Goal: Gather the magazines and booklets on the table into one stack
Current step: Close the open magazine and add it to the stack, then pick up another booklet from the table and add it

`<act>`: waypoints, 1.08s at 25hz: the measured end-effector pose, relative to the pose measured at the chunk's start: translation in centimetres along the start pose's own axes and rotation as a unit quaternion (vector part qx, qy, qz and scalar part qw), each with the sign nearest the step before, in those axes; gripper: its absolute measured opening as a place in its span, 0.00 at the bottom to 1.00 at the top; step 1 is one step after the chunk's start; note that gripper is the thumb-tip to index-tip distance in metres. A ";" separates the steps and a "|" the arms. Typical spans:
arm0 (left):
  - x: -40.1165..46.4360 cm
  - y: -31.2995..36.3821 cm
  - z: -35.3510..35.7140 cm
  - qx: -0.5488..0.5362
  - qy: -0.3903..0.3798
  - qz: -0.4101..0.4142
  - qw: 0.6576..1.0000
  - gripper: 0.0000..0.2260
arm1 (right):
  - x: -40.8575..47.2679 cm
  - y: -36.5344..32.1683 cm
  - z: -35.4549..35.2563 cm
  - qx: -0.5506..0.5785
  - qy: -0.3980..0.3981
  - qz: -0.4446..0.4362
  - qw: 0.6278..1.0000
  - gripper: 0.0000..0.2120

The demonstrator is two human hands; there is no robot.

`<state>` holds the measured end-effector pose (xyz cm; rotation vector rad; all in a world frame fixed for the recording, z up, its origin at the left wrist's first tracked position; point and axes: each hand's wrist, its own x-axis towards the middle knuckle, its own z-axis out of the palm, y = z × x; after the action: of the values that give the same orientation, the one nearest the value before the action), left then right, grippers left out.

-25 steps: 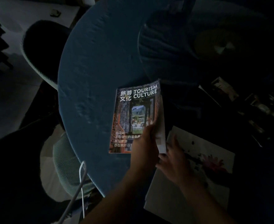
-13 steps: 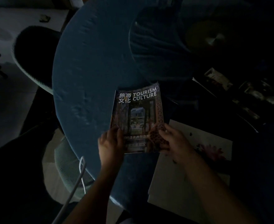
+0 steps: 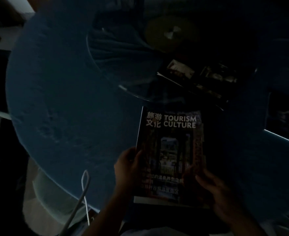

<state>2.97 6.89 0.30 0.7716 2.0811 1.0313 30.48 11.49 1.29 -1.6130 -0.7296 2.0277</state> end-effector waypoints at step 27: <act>-2.8 20.0 35.5 0.238 -0.170 0.180 0.939 0.13 | 5.1 -14.2 -31.1 -0.427 0.331 -0.278 0.794 0.23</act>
<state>36.36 30.32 1.80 1.5040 1.9368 0.5077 60.03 29.48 1.20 -2.0158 -1.6922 0.5939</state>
